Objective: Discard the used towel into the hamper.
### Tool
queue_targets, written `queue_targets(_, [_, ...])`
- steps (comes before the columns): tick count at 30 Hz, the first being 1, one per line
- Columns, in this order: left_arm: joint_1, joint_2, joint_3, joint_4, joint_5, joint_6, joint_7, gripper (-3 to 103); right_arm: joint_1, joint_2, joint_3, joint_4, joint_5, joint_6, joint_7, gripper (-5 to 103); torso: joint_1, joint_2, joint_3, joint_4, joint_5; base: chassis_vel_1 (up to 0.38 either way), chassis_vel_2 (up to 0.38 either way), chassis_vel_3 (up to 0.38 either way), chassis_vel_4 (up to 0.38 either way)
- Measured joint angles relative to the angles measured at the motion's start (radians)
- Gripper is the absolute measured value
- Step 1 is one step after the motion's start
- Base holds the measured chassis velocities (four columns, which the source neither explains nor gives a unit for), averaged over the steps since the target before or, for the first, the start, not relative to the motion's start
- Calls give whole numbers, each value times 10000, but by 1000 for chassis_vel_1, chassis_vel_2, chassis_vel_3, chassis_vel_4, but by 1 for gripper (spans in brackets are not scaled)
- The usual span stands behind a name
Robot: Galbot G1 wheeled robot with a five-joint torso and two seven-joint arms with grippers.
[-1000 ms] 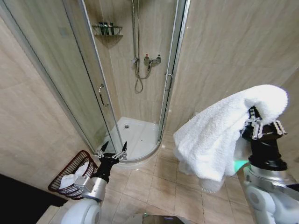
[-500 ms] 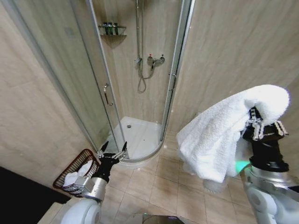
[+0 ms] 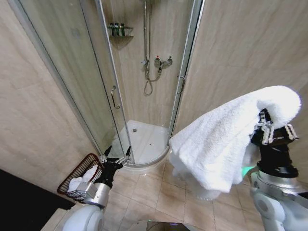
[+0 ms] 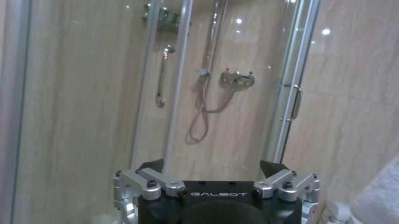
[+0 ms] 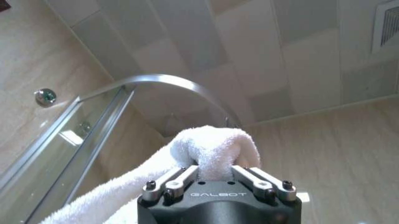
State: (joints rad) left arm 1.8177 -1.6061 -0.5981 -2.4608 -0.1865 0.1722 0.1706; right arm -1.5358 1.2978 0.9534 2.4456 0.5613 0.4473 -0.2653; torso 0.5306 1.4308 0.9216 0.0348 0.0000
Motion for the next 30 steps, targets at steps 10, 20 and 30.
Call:
queue_targets(10, [0,1,0,0,0,0,0,100,-2,19,3,-46,9,40,-33,8,-87,-180,-99,2,0,65,51,37,50])
queue_targets(20, [1,1,0,0,0,0,0,100,21,17,8,-61,12,39,-65,8,-172,-374,-203,3,0,105,108,114,103])
queue_targets(30, [0,2,-1,0,0,0,0,100,17,22,0,-61,-1,37,-81,8,-254,-549,-298,2,0,128,122,118,124])
